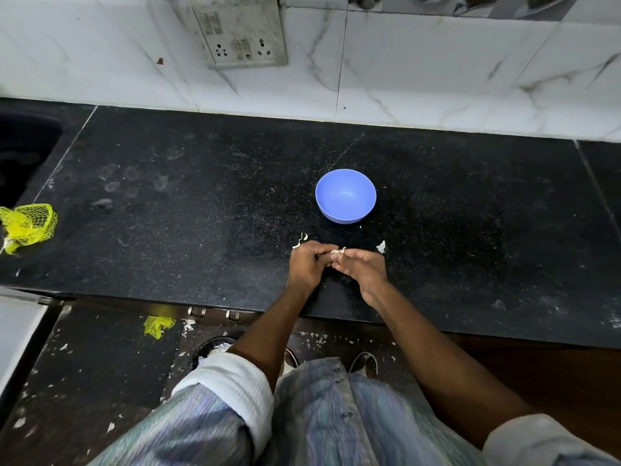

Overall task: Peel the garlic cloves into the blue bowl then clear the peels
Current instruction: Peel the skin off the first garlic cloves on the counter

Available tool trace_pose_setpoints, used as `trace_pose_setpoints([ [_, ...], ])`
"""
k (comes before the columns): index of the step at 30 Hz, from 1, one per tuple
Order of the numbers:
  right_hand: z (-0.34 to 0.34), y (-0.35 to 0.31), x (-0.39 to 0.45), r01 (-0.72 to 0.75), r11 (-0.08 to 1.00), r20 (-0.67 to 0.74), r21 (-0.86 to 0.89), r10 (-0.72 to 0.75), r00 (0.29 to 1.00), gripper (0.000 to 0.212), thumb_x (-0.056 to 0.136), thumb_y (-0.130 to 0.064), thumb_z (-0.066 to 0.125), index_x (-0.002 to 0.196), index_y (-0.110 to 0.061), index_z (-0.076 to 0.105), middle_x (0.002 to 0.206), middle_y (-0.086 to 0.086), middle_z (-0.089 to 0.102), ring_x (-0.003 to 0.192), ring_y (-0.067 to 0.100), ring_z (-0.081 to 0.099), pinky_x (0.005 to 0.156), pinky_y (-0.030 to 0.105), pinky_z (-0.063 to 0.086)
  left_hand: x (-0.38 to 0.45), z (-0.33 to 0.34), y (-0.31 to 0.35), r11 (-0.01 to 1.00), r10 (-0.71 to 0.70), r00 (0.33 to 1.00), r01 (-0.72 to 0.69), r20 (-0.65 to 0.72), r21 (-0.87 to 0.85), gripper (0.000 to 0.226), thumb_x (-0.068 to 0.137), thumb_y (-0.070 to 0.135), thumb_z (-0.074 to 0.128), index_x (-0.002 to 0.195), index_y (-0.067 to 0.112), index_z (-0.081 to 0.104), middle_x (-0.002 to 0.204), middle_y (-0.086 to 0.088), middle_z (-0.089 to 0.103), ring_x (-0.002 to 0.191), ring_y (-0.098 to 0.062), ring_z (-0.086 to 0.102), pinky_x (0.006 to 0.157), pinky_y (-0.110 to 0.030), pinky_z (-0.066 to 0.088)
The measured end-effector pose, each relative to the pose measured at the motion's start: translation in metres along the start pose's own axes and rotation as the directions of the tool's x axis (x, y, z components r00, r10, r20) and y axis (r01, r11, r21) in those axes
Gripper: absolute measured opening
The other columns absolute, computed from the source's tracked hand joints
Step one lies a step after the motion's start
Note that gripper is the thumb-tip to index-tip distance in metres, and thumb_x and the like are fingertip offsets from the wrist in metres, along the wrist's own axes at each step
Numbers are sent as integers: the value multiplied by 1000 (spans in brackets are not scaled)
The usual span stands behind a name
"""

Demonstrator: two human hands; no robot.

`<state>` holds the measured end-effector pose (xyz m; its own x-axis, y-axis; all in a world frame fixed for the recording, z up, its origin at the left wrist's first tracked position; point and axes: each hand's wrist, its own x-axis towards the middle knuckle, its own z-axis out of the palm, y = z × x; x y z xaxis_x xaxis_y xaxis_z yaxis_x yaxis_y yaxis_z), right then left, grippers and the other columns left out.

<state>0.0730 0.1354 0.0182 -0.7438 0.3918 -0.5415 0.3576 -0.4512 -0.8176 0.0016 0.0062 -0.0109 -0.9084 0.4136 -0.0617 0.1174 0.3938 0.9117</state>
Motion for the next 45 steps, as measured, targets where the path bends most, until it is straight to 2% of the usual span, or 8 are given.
trace_pose_setpoints([
  [5, 5, -1, 4, -36, 997, -42, 67, 39, 998, 6, 90, 2, 74, 96, 2, 72, 89, 16, 78, 84, 26, 77, 84, 29, 62, -1, 5, 0, 998, -15, 996, 10, -84, -58, 13, 88, 15, 82, 101, 17, 85, 90, 3, 80, 83, -9, 74, 81, -29, 59],
  [9, 6, 1, 5, -85, 987, -92, 133, 98, 991, 17, 89, 4, 74, 105, 7, 70, 88, 15, 78, 83, 25, 77, 77, 26, 62, -9, 16, -2, 998, -35, 985, 24, -170, -65, 12, 89, 18, 82, 100, 18, 84, 90, 6, 77, 84, -8, 72, 81, -25, 57],
  [16, 7, -3, 12, -130, 988, -55, 77, 135, 989, 17, 96, 3, 61, 111, 4, 69, 96, 20, 74, 77, 23, 74, 70, 25, 60, -7, 20, -1, 976, -192, 971, 174, -142, -130, 19, 99, 4, 67, 111, 10, 82, 107, 1, 80, 101, -8, 74, 97, -24, 57],
  [23, 9, -7, 13, -221, 973, -74, 74, 226, 971, 21, 95, -9, 54, 95, 0, 73, 82, 14, 68, 74, 21, 64, 70, 29, 57, -6, 18, 1, 886, -353, 931, 302, -91, -352, 23, 99, 0, 66, 106, 15, 82, 95, 0, 81, 78, -6, 70, 85, -29, 61],
  [27, 12, -1, 12, -139, 988, -22, -60, 138, 990, 12, 93, 0, 69, 103, 2, 74, 89, 14, 73, 77, 18, 66, 71, 24, 59, -7, 10, 3, 879, -358, 927, 296, -107, -374, 18, 88, -2, 79, 101, 12, 82, 91, -2, 81, 82, -10, 75, 86, -28, 62],
  [31, 14, 6, 15, -82, 992, -33, -100, 80, 996, 10, 92, 5, 68, 99, 3, 75, 96, 17, 77, 87, 22, 71, 76, 25, 60, -7, 8, 3, 901, -358, 918, 291, -173, -321, 16, 85, 1, 83, 93, 14, 83, 83, 2, 81, 79, -9, 77, 86, -29, 63],
  [37, 19, 12, 22, -79, 985, -86, -154, 66, 994, 10, 99, -4, 65, 98, -1, 74, 92, 10, 76, 80, 14, 70, 71, 21, 57, -11, 14, 8, 854, -414, 899, 328, -144, -404, 15, 84, 6, 85, 92, 18, 83, 84, 1, 81, 85, -15, 79, 87, -32, 62],
  [45, 30, 13, 23, -55, 990, -184, -127, 31, 982, 9, 97, -2, 66, 93, 0, 74, 87, 9, 77, 76, 13, 72, 69, 20, 58, -6, 16, 9, 883, -422, 881, 345, -214, -319, 16, 89, 4, 79, 96, 18, 84, 84, 13, 78, 76, 6, 72, 82, -19, 60],
])
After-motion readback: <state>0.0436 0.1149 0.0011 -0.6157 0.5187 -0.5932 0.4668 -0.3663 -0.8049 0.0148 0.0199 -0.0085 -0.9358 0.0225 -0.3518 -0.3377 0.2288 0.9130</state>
